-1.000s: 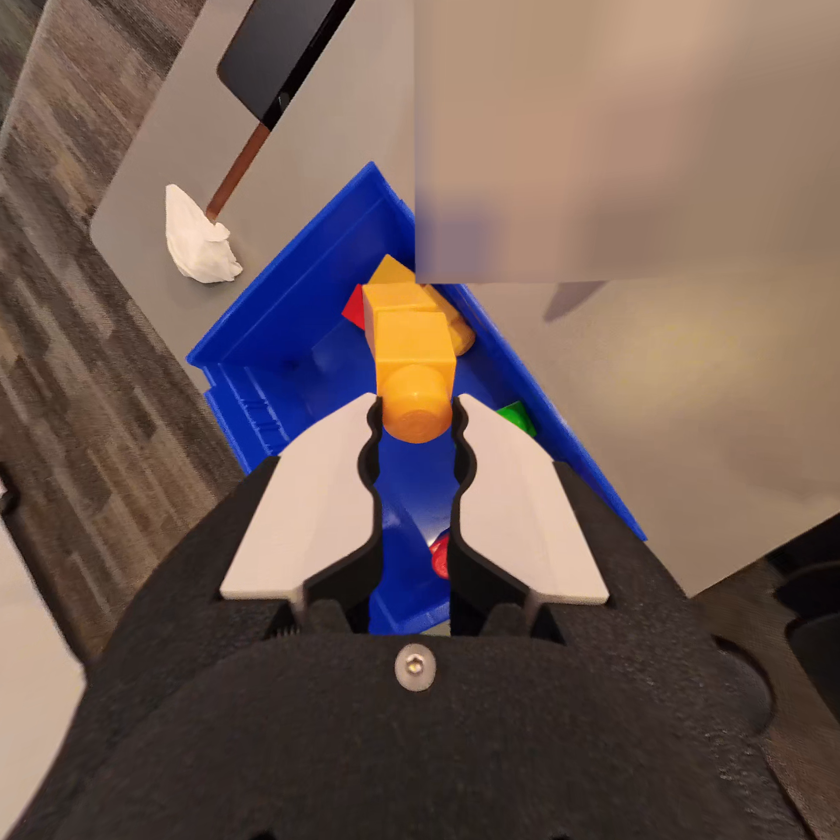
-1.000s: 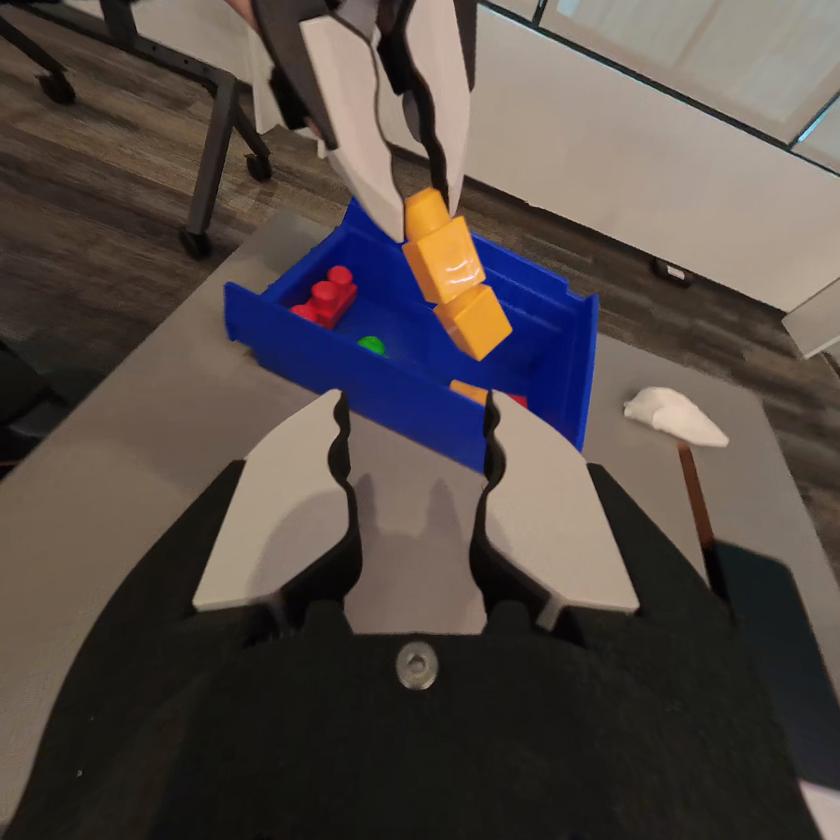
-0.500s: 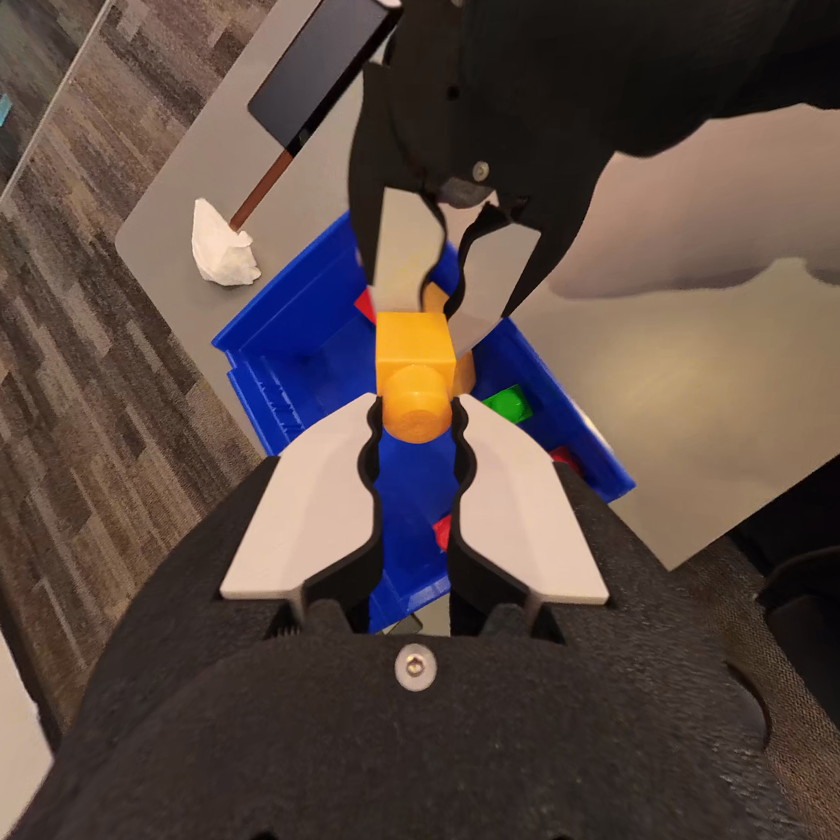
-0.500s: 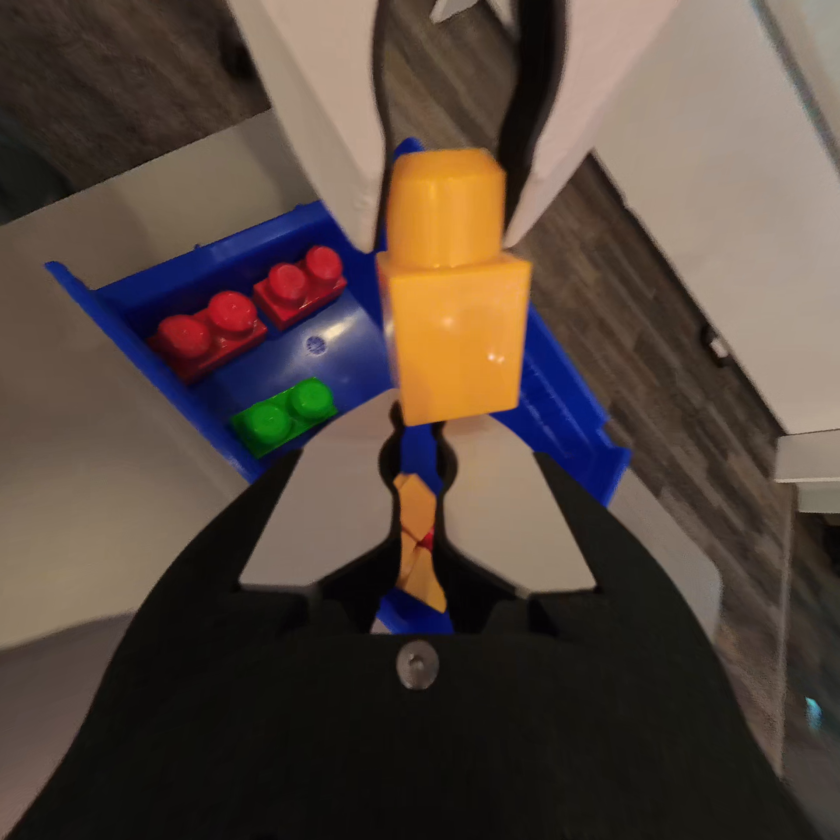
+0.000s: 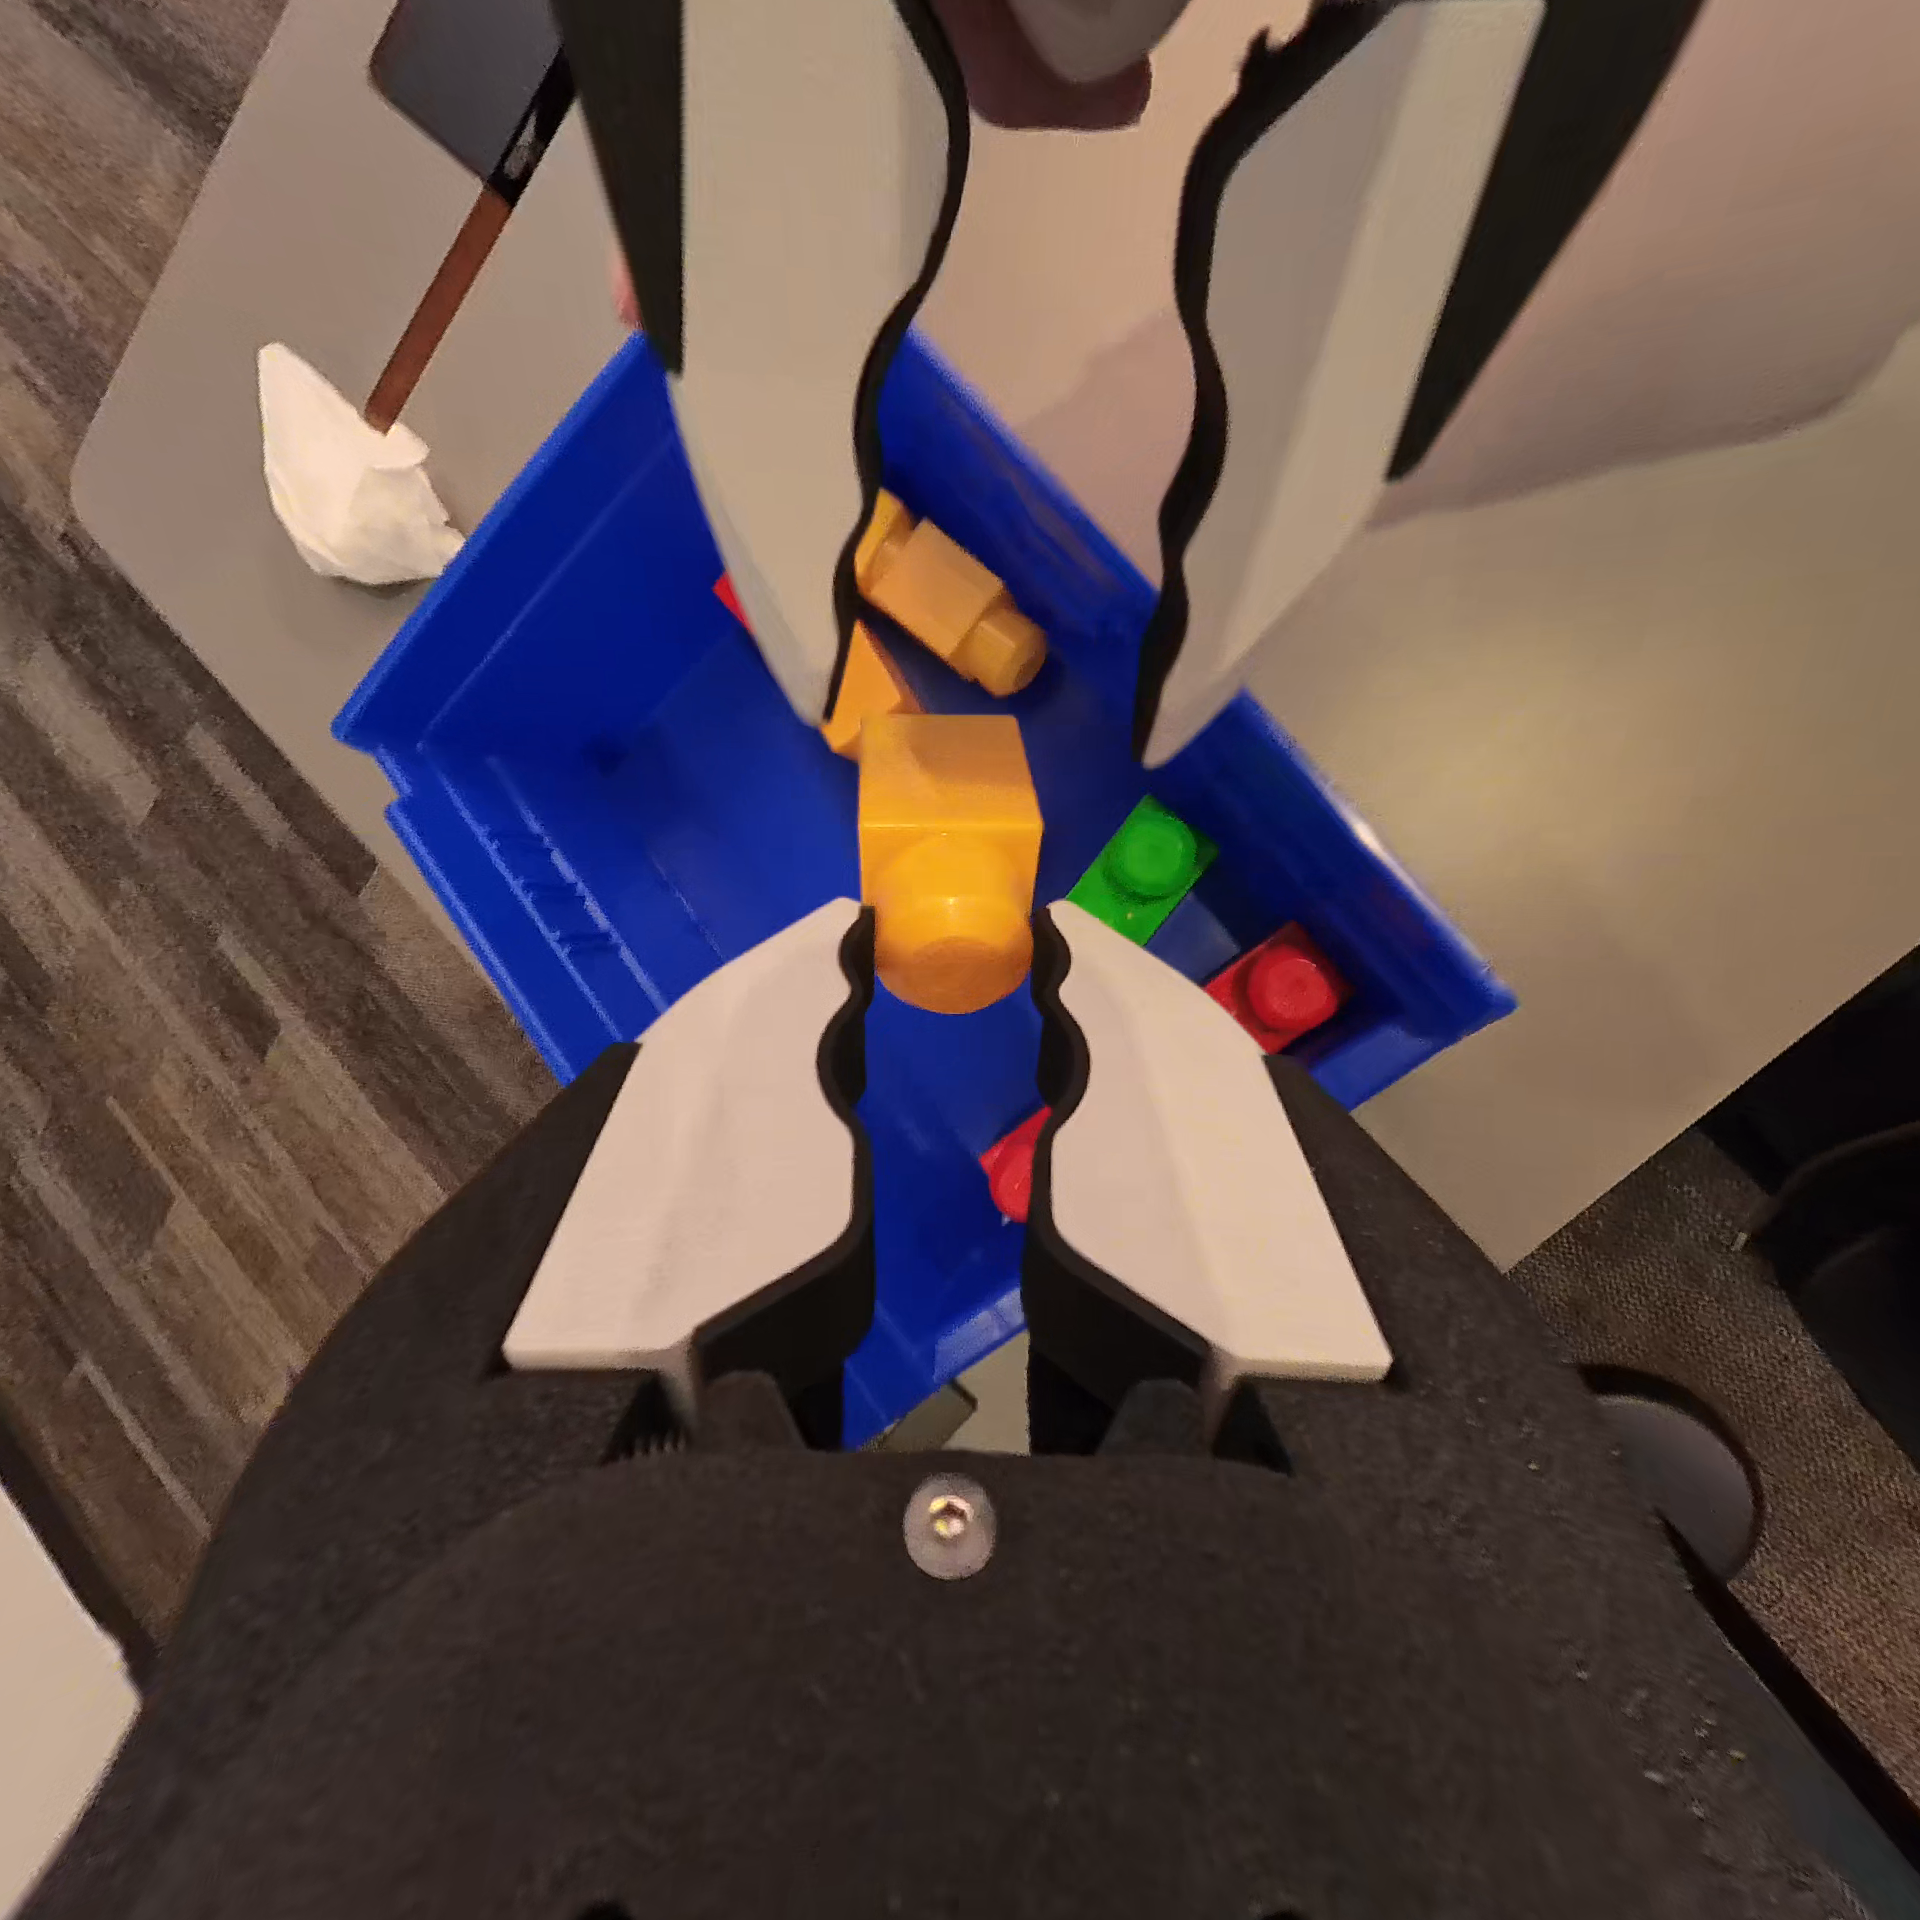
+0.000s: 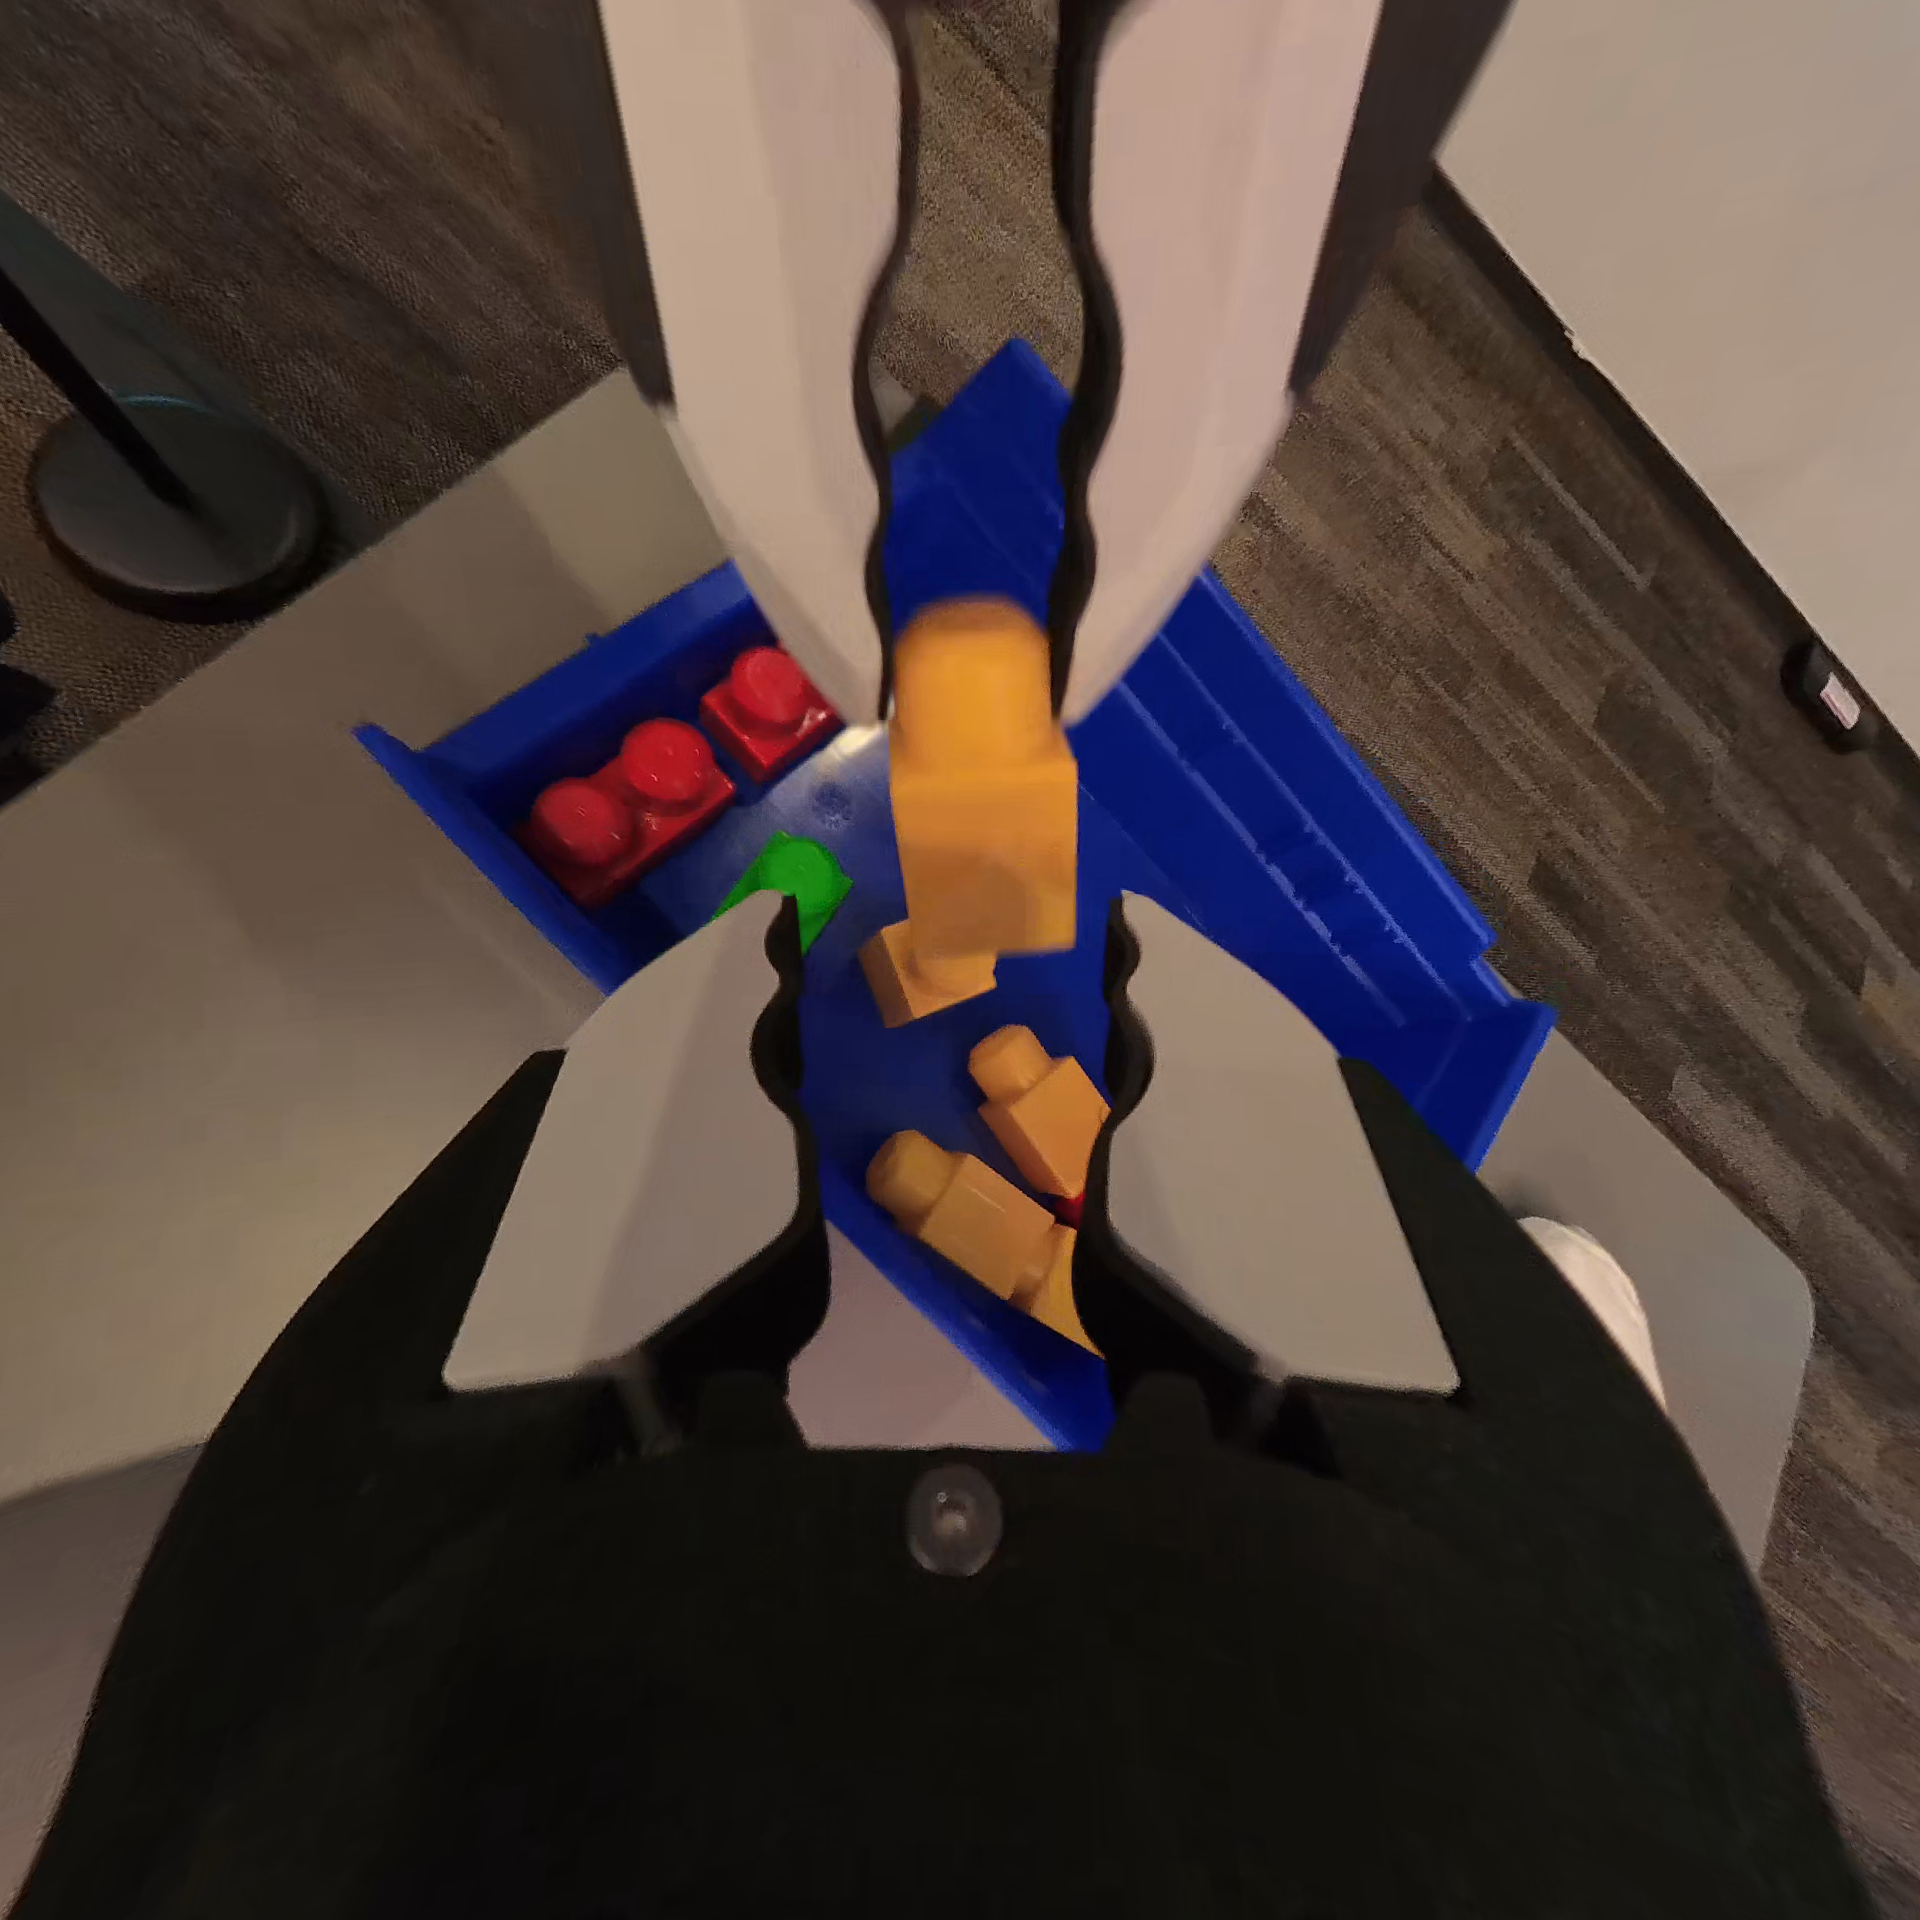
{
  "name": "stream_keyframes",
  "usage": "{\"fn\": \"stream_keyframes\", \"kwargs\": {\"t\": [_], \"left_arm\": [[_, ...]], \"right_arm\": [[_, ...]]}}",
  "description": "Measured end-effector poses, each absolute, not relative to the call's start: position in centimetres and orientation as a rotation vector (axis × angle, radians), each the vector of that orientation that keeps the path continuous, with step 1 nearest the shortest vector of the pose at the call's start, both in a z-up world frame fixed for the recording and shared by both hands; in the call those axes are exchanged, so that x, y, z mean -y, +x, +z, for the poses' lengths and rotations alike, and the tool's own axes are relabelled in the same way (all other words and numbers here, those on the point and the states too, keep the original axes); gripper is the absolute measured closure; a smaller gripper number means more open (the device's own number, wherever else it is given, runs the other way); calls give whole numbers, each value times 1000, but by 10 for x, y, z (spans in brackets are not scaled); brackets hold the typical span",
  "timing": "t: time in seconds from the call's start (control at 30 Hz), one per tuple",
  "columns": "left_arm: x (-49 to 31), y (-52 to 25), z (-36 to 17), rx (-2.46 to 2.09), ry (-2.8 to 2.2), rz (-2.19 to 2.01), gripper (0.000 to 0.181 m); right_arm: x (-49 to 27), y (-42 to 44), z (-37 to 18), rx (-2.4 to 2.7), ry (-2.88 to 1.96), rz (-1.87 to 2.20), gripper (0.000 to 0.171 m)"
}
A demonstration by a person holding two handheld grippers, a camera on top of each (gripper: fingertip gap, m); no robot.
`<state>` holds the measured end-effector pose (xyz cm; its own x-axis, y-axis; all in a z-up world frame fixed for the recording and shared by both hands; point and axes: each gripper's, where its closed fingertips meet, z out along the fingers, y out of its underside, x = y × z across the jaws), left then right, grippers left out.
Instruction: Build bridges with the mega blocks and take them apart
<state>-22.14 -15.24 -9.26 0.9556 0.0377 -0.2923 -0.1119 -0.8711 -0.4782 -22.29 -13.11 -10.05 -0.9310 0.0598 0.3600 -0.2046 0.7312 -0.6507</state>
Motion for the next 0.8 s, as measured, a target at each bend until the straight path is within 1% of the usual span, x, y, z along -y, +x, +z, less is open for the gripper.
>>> {"fn": "stream_keyframes", "kwargs": {"t": [0.13,0.17,0.23,0.43,0.47,0.5,0.53,0.6,0.67,0.73,0.8], "left_arm": [[128,-210,-86,-102,-2560,356,152],[123,-205,-83,-103,-2550,336,152],[115,-196,-79,-115,-2532,307,152],[83,-165,-68,-150,-2460,241,152],[75,-160,-66,-148,-2442,246,150],[67,-154,-64,-151,-2427,237,137],[60,-147,-62,-155,-2415,230,132],[50,-134,-56,-160,-2356,216,128],[47,-124,-52,-131,-2292,206,121],[49,-116,-49,-110,-2234,199,124],[53,-114,-48,-75,-2193,225,126]], "right_arm": [[131,-212,-93,2579,96,927,115],[128,-210,-92,2576,81,913,117],[116,-207,-89,2554,42,885,136],[87,-176,-80,2497,-59,978,136],[79,-171,-79,2484,-88,986,136],[69,-165,-79,2476,-133,999,136],[57,-159,-81,2456,-195,1016,136],[24,-141,-93,2435,-352,1081,136],[-24,-132,-119,2371,-579,1143,136],[-72,-128,-151,2298,-852,1242,136],[-104,-127,-172,2200,-1033,1356,136]]}}
